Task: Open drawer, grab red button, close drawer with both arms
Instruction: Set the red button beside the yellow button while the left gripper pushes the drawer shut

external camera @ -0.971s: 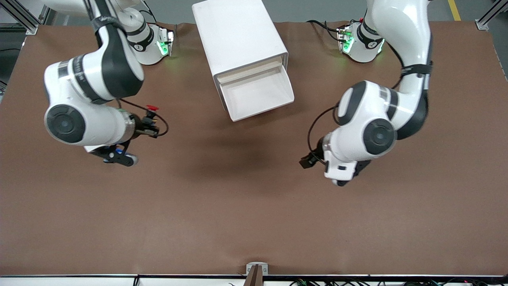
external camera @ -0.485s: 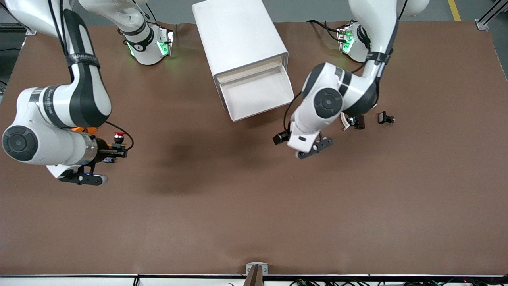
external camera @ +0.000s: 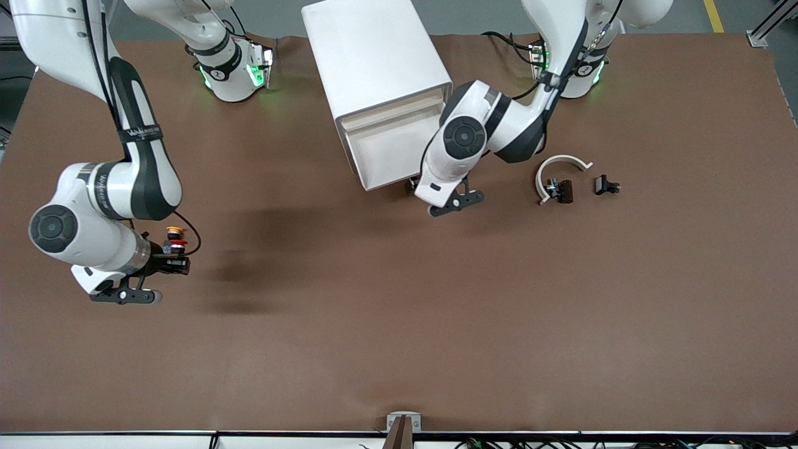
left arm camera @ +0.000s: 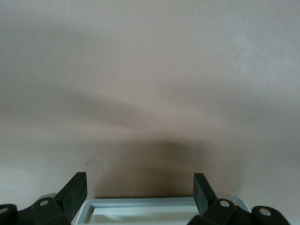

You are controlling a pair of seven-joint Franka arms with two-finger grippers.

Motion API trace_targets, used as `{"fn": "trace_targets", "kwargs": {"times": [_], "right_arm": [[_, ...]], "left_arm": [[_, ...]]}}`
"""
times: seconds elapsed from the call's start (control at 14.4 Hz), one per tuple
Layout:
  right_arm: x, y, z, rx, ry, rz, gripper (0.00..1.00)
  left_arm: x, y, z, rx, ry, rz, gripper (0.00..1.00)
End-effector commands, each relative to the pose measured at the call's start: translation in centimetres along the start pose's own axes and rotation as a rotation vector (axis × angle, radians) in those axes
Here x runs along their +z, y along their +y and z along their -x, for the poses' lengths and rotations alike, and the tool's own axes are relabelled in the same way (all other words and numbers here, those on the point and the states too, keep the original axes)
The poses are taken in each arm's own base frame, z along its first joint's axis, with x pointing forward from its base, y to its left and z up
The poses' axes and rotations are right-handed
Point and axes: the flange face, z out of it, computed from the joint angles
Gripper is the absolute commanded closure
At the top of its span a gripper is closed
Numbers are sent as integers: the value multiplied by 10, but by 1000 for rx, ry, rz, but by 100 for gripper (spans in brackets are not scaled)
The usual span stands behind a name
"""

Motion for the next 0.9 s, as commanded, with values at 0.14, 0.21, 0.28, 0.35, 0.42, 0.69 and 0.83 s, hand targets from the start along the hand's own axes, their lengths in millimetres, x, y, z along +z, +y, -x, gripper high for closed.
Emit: {"fn": "trace_targets", "kwargs": {"times": [0.14, 0.21, 0.28, 0.35, 0.42, 0.69, 0.83], "right_arm": [[60, 11, 21, -6, -10, 13, 66], [66, 12, 25, -4, -26, 13, 66], [74, 13, 30, -4, -43, 14, 66], [79, 13, 35, -4, -56, 15, 65], [85, 13, 37, -4, -67, 16, 65], [103, 11, 40, -7, -75, 19, 63], [114, 10, 39, -10, -64, 21, 60]], "left_arm": [[11, 9, 40, 65, -21, -8, 0], [14, 13, 50, 79, -29, -9, 0], [15, 16, 56, 81, -44, -2, 0], [18, 20, 66, 82, -65, 7, 0], [21, 24, 75, 86, -85, 13, 0], [34, 32, 92, 72, -139, 24, 0], [47, 36, 104, 74, -172, 19, 0]]}}
